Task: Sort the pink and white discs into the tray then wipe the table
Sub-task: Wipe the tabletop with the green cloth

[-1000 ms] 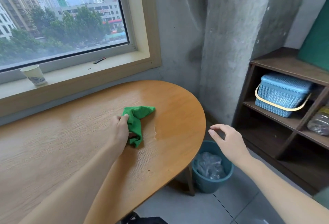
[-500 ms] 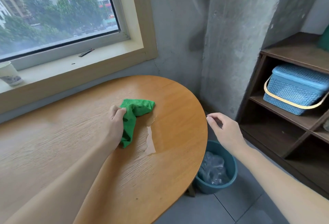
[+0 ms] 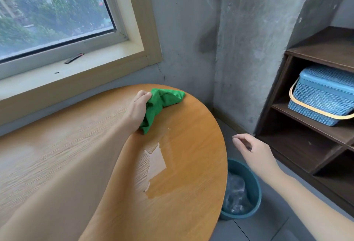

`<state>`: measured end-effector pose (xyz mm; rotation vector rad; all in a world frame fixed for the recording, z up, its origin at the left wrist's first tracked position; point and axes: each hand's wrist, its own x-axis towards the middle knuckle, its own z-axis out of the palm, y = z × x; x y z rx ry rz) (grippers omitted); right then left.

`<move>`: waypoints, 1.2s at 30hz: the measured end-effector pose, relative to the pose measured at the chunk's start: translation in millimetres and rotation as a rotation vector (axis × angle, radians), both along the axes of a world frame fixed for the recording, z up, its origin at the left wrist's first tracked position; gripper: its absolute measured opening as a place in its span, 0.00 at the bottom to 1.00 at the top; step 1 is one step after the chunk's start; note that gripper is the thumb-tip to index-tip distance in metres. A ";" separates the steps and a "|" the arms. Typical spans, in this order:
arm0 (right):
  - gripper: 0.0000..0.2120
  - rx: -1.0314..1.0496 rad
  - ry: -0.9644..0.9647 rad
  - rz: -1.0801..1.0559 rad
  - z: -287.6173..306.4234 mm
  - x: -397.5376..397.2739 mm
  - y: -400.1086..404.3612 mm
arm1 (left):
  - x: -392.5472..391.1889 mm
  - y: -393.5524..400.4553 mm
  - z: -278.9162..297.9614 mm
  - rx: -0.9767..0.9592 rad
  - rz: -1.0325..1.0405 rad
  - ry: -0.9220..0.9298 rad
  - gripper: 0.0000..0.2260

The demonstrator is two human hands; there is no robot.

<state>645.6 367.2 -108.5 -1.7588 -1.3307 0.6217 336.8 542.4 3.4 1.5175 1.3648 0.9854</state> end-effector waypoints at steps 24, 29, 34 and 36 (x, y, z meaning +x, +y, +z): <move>0.07 0.027 -0.031 -0.028 12.0 -7.2 10.5 | 75.6 -24.2 0.2 -0.142 -0.633 0.001 0.09; 0.06 0.058 -0.020 -0.048 25.6 -7.4 1.4 | 70.3 -40.1 7.5 -0.140 -0.681 0.040 0.08; 0.05 0.118 0.001 -0.061 45.7 -15.9 -3.8 | 58.2 -57.8 13.2 -0.149 -0.761 0.063 0.09; 0.05 0.154 0.002 -0.064 56.0 -24.0 -3.8 | 52.0 -66.1 14.7 -0.148 -0.791 0.092 0.09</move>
